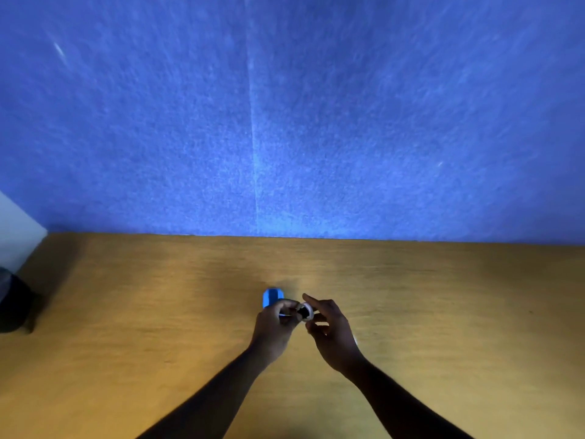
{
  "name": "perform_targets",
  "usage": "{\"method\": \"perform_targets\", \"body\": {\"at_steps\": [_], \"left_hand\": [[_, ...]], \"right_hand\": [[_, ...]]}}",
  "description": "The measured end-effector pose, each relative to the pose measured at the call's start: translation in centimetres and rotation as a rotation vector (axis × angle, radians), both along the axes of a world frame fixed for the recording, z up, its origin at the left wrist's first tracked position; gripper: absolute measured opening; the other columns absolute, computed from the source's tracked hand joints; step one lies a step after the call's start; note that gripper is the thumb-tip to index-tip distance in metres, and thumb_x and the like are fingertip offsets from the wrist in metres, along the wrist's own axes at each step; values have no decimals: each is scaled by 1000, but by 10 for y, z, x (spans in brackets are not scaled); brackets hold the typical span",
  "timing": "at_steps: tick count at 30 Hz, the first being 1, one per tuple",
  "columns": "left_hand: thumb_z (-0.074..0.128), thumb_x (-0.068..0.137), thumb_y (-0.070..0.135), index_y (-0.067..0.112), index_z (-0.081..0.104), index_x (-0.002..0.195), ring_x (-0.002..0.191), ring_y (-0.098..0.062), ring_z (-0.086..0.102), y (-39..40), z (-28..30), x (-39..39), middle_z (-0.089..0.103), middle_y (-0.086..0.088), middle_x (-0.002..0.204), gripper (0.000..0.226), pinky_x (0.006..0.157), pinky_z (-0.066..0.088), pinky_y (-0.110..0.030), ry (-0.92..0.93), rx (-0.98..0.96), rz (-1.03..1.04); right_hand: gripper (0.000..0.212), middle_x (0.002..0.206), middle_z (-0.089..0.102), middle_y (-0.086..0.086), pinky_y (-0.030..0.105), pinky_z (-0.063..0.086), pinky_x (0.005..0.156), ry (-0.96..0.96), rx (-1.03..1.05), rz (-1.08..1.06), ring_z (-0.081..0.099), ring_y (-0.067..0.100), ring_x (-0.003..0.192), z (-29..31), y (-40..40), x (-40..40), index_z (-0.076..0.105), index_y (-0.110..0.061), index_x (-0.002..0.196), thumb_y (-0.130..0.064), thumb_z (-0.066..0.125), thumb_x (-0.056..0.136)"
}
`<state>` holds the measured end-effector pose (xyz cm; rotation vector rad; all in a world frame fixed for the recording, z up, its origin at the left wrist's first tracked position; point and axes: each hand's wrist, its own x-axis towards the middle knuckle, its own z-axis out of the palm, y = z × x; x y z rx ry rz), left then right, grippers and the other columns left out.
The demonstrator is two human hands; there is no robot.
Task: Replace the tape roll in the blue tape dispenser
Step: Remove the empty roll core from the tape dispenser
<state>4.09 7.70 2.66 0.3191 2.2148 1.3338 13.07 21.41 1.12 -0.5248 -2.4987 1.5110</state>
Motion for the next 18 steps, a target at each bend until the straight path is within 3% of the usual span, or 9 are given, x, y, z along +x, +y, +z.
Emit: {"method": "perform_targets", "body": {"at_steps": [4, 8, 10, 14, 18], "left_hand": [[76, 87, 22, 16, 70, 109, 95, -6, 67, 8, -1, 6, 73, 4, 104, 23, 76, 49, -14, -9, 15, 53], [78, 86, 18, 11, 71, 106, 96, -14, 70, 14, -1, 13, 74, -1, 102, 22, 86, 58, -30, -35, 58, 75], [77, 86, 16, 10, 70, 108, 96, -20, 71, 17, 0, 17, 73, -3, 101, 24, 88, 60, -36, -61, 83, 88], [75, 88, 10, 6, 70, 111, 94, -35, 73, 23, 4, 22, 72, -11, 95, 24, 88, 62, -49, -133, 170, 136], [74, 88, 8, 5, 71, 106, 91, -29, 74, 28, 5, 24, 72, -10, 94, 19, 83, 64, -44, -116, 155, 151]], "right_hand": [[57, 118, 61, 8, 25, 61, 92, -15, -32, -23, 71, 15, 104, 2, 4, 7, 59, -17, 144, 4, 70, 92], [50, 117, 60, 6, 40, 60, 95, -81, -71, -46, 69, 19, 104, 3, 11, 9, 59, -19, 145, -5, 67, 98], [51, 117, 59, 6, 38, 60, 95, -99, -66, -40, 68, 17, 106, 4, 15, 11, 58, -17, 146, -4, 67, 98], [48, 113, 70, 1, 28, 64, 86, -92, -74, -94, 73, 11, 98, 7, 20, 15, 64, -19, 137, -10, 76, 92], [23, 97, 80, -3, 19, 57, 65, -108, -135, -176, 73, 1, 77, 8, 23, 18, 77, -19, 110, -12, 80, 89]]}}
